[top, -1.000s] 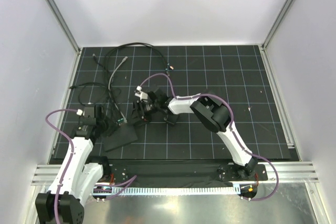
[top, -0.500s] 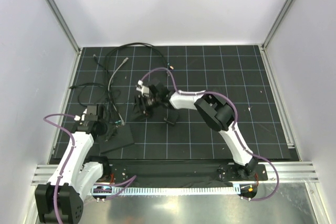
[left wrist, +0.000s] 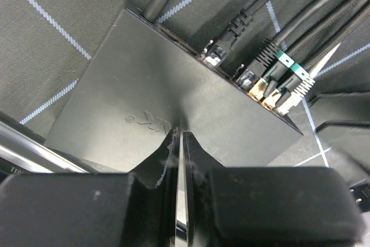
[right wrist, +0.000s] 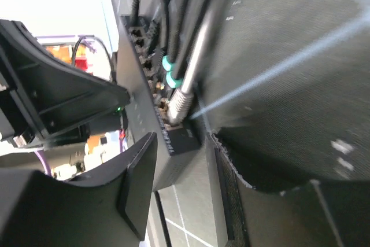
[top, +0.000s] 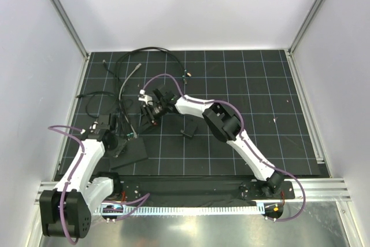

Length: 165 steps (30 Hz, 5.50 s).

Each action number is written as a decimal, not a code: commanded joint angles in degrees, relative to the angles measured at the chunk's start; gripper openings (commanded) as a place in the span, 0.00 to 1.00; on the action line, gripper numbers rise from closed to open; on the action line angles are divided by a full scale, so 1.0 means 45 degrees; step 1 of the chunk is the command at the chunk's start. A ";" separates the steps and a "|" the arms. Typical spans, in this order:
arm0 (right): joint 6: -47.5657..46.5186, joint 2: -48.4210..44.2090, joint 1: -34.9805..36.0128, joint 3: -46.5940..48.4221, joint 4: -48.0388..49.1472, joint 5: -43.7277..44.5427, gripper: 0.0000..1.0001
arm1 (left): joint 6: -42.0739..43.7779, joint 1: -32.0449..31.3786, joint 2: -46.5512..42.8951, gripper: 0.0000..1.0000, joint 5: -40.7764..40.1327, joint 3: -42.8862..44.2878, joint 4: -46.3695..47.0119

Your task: Pull the plug from the switch port

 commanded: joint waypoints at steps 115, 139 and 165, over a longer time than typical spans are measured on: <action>-0.3344 -1.3102 -0.0424 -0.0774 -0.8267 1.5382 0.01 | 0.3059 -0.1207 -0.2439 0.47 -0.1511 0.3643 0.0768; -0.4302 -0.4216 0.1079 0.0399 -0.7976 1.1438 0.58 | -0.0027 -0.1207 -0.0290 0.42 0.0287 0.0694 0.0788; -0.3383 -0.3628 0.1470 -0.0635 -0.7449 1.1768 0.32 | -0.1297 -0.1188 0.0549 0.40 -0.0670 0.0166 0.0026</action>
